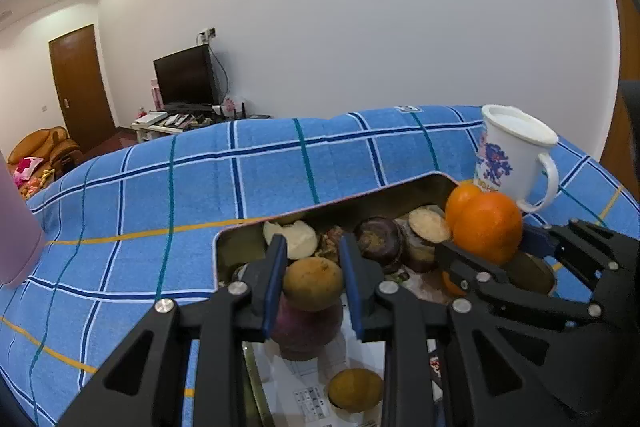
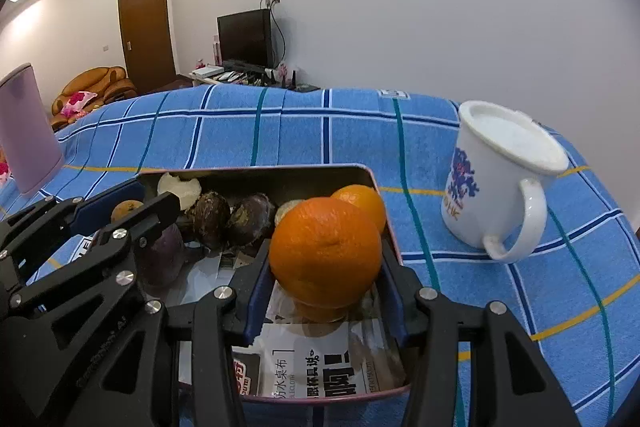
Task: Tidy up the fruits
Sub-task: 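Lower both held items into the tin box and open both tools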
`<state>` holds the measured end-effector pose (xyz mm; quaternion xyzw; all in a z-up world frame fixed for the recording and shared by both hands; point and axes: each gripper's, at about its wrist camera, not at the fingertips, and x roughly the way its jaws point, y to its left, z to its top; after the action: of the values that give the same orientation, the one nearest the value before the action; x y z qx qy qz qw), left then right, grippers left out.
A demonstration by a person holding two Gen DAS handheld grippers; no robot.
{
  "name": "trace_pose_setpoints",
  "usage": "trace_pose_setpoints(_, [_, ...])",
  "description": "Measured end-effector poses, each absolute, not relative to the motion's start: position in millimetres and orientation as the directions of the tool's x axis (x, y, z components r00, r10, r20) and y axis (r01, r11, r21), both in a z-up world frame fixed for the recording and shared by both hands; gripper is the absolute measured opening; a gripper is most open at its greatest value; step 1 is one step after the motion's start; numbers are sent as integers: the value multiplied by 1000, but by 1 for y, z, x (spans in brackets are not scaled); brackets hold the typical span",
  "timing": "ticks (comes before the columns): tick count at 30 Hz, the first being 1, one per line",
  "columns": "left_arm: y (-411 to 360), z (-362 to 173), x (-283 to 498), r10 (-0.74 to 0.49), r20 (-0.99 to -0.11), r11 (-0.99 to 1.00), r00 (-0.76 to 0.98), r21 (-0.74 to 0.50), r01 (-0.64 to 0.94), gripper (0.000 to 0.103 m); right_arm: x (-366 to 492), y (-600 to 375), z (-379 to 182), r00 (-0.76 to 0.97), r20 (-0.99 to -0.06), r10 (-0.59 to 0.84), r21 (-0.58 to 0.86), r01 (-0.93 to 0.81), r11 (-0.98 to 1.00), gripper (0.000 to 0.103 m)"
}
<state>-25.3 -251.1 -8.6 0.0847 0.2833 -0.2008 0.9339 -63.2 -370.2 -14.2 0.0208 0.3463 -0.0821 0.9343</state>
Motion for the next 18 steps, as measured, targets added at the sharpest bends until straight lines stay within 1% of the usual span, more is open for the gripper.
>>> trace_pose_setpoints(18, [-247,-8,-25,-337,-563,904,754,32,427,29,-65,-369,-14,749,-649,-132,-20,157,987,50])
